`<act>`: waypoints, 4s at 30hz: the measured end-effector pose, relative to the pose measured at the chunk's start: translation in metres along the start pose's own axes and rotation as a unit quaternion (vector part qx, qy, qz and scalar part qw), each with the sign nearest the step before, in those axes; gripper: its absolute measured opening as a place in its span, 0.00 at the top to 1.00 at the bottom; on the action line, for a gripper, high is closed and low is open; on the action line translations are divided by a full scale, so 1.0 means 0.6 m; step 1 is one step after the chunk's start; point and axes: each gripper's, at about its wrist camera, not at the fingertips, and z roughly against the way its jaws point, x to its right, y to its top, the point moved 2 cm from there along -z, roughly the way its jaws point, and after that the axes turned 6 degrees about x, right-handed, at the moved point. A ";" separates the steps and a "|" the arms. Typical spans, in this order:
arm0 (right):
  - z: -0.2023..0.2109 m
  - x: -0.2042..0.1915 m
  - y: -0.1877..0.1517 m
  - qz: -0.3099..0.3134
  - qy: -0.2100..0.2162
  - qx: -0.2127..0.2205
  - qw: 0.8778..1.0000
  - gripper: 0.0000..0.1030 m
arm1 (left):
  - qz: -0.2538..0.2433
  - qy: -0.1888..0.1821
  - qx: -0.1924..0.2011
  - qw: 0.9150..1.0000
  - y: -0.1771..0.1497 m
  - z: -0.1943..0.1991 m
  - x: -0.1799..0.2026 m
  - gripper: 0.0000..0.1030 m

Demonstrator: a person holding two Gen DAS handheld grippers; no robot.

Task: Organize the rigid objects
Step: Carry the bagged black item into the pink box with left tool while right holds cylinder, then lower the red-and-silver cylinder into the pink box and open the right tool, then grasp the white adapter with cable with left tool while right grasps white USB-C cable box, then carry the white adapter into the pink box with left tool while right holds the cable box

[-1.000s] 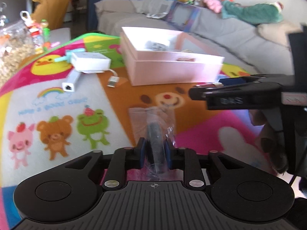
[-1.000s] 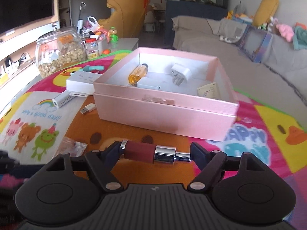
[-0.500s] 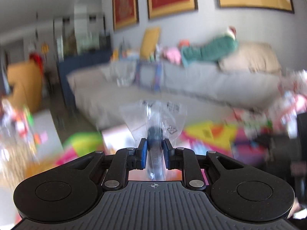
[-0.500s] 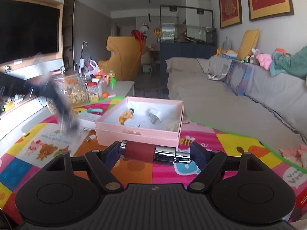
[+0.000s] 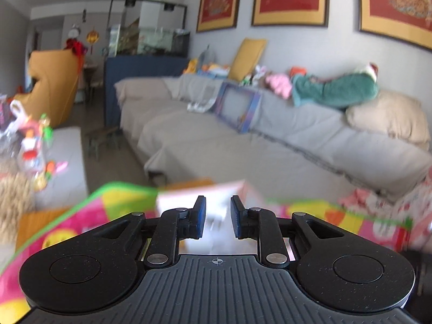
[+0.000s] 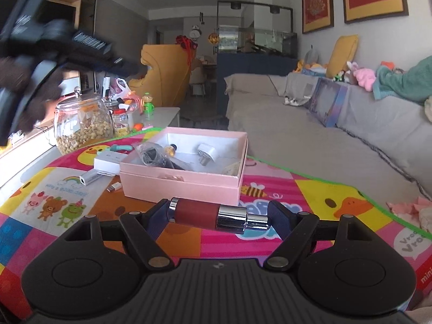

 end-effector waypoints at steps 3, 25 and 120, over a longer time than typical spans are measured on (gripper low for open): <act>-0.016 -0.003 0.029 0.003 0.003 0.012 1.000 0.24 | 0.000 0.007 -0.035 0.999 -0.063 0.026 -0.016 0.78; -0.159 -0.126 0.046 0.104 0.075 -0.063 0.990 0.20 | 0.166 0.121 -0.057 0.977 -0.156 0.022 -0.214 0.78; -0.121 -0.096 -0.052 0.112 0.033 -0.080 0.990 0.24 | 0.072 0.042 -0.160 0.984 -0.239 0.022 -0.100 0.74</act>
